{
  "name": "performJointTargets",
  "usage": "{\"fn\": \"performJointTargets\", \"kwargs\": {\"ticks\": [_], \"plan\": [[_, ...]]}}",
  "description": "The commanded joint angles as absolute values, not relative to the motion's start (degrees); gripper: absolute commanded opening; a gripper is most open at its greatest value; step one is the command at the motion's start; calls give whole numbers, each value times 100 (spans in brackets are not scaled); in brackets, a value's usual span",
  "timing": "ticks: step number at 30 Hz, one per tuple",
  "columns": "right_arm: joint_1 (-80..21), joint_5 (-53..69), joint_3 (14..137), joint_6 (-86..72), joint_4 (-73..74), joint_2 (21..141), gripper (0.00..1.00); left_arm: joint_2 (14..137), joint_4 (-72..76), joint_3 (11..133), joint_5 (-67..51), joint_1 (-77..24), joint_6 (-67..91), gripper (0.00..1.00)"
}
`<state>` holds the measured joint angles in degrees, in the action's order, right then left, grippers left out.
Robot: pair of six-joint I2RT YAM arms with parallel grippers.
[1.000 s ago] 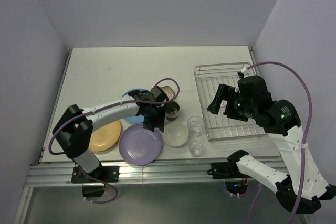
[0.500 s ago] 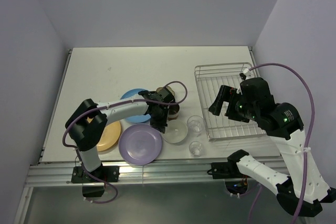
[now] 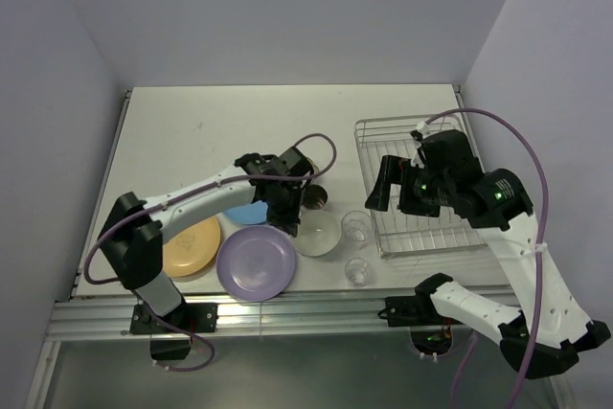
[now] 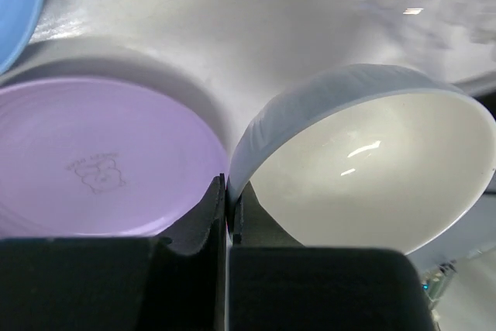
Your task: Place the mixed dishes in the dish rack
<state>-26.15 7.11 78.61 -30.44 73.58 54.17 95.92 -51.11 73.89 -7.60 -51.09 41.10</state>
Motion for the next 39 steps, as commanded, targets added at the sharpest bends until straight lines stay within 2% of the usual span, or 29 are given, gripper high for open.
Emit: {"fn": "performJointTargets", "kwargs": {"ticks": [1,5,10,15,24,33,36,37,39], "plan": [[-2575,1606,7927,-2743,6961,5624,100,8869,-5694,8182,-966,-5124,4034,0],[-2532,2352,8007,-2707,6664,5932,100,8492,-5582,8630,-1632,-5063,4209,0],[-1952,3582,8025,-2891,6233,6152,98,8306,-4678,8859,-2416,-4746,4728,0],[-1802,4322,7937,-3164,5828,6205,98,8218,-4017,8763,-2697,-4615,5062,0],[-1635,4667,7331,-3621,5239,5959,96,8139,-3551,8569,-2804,-4562,5300,0],[-1608,4676,7119,-3990,4772,5801,77,8235,-3525,8622,-2804,-4544,5238,0],[-1608,4615,7128,-4016,4694,5809,53,8288,-3463,8596,-2830,-4535,5221,0],[-1608,4588,7137,-4025,4676,5818,28,8305,-3454,8578,-2830,-4526,5212,0],[-1608,4466,7198,-4025,4649,5827,0,8341,-3445,8569,-2848,-4509,5177,0]]}}
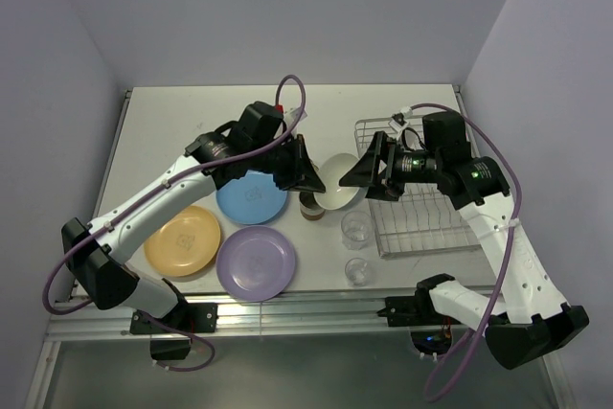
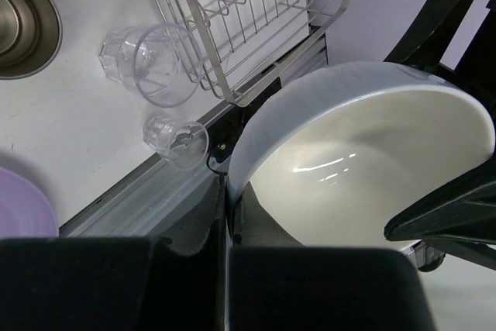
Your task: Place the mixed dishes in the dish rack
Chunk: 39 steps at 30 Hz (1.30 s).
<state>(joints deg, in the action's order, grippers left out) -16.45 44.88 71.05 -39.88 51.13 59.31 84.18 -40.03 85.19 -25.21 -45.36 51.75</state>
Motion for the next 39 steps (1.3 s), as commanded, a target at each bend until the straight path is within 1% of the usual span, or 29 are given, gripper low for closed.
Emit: {"fn": "performJointTargets", "kwargs": {"ticks": [1,3,4,5,7,8,10,11,14,16,17,19,20,22,23,26,27,30,31,32,33,34,39], "plan": [[-1608,4439,7224,-4008,4658,5853,0,8384,-3437,8561,-2865,-4500,5168,0],[-1608,4343,7268,-4008,4649,5862,0,8428,-3428,8578,-2900,-4456,5124,1],[-1608,4281,7277,-3999,4632,5854,0,8481,-3428,8587,-2926,-4439,5124,6],[-1608,4237,7277,-3999,4641,5854,0,8499,-3419,8604,-2944,-4421,5107,16],[-1608,4061,7304,-3990,4667,5871,0,8578,-3401,8657,-2988,-4368,5107,27],[-1608,4017,7312,-3982,4693,5888,0,8587,-3410,8683,-2980,-4342,5089,39],[-1608,3973,7286,-3981,4589,5880,0,8622,-3384,8736,-3040,-4280,5071,49],[-1608,3947,7277,-4008,4544,5862,0,8639,-3366,8754,-3076,-4254,5063,56],[-1608,3850,7330,-4043,4561,5932,0,8710,-3313,8780,-3173,-4140,5036,67],[-1608,3762,7426,-4043,4588,6020,0,8745,-3531,8842,-3094,-4035,4975,70],[-1608,3596,7557,-4034,4640,6064,0,8745,-3646,8859,-2946,-3999,4905,73],[-1608,3271,7821,-3920,4902,6291,0,8728,-4006,9016,-2577,-3859,4808,76],[-1608,2808,8162,-3842,5026,6397,0,8710,-4356,9070,-2184,-3824,4712,77],[-1608,2262,8532,-3639,5342,6793,0,8666,-4631,9158,-1882,-3701,4641,77],[-1608,1641,8917,-3491,5439,6933,0,8649,-4771,9167,-1750,-3657,4597,76],[-1608,584,9586,-3183,5800,7557,0,8517,-4721,9036,-1714,-3647,4527,75],[-1608,-107,9754,-3121,5888,7881,0,8377,-4668,8844,-1723,-3639,4518,74],[-1608,-1175,10440,-2892,6362,8566,0,8236,-4597,8623,-1513,-3630,4386,74],[-1608,-1830,10581,-2848,6607,8726,0,8270,-4675,8666,-1407,-3604,4351,74],[-1608,-2141,10834,-2761,6766,8893,0,8323,-4798,8736,-1337,-3586,4298,73],[-1608,-2458,10933,-2716,6889,9182,0,8410,-4929,8815,-1249,-3577,4246,73],[-1617,-3061,11003,-2681,7056,9306,0,8429,-4905,8789,-1152,-3586,4193,73],[-1608,-4533,10758,-2487,7154,9905,0,8411,-4825,8508,-879,-3568,3955,73]]}}
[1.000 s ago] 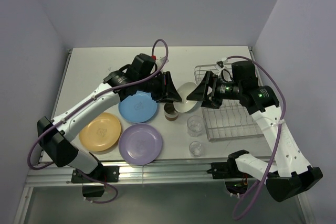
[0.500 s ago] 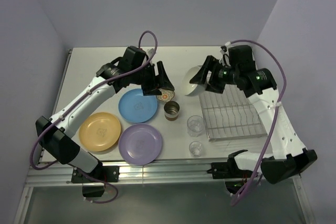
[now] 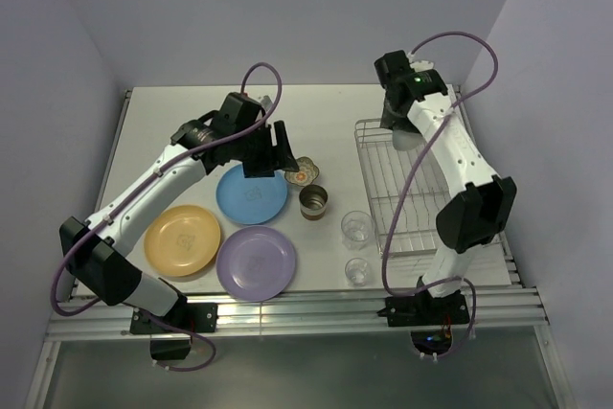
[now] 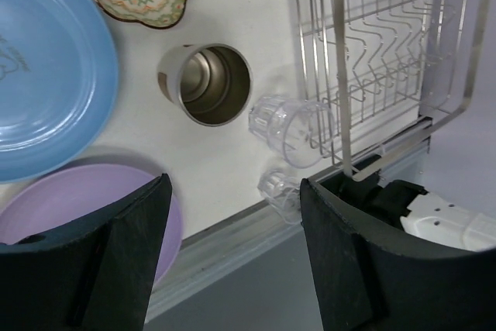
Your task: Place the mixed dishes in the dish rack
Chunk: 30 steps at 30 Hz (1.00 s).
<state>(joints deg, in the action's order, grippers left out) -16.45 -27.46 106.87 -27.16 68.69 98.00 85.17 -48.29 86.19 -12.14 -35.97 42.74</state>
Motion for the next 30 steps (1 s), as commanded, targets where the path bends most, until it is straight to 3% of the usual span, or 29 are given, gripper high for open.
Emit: {"fn": "performJointTargets", "kwargs": {"ticks": [1,5,11,23,30], "plan": [[-1608,-4744,10706,-2487,7111,9975,0,8385,-4738,8464,-896,-3577,3912,73],[-1608,-5806,10486,-2356,6996,10353,0,8376,-4728,8437,-931,-3498,3727,73],[-1573,-6371,10178,-2364,6935,11065,0,8429,-4799,8429,-1116,-3375,3586,73],[-1336,-6513,10512,-2645,6934,12567,0,8516,-4720,8183,-1257,-3243,3349,73],[-1424,-6180,10064,-2426,6390,12463,2,8666,-4799,8174,-1230,-3243,3234,73]]}}
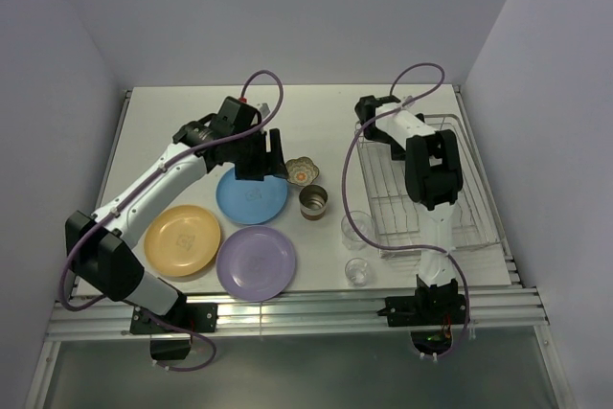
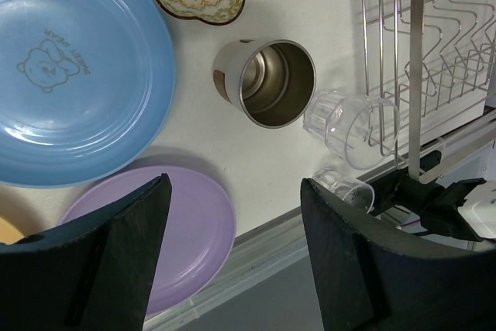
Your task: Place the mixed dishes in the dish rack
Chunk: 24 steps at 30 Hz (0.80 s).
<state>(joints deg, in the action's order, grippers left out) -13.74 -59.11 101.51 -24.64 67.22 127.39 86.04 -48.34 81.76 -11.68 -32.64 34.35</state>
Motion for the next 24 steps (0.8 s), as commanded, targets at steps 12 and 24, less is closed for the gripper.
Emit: {"fn": "performJointTargets", "kwargs": {"ticks": [12,24], "plan": [[-1810,-5625,10134,-2302,6363,12454,100,8982,-5010,8130,-932,-3261,3313,73],[-2047,-4580,10020,-2425,6372,11646,100,9492,-4922,8279,-817,-3603,3568,72]]}}
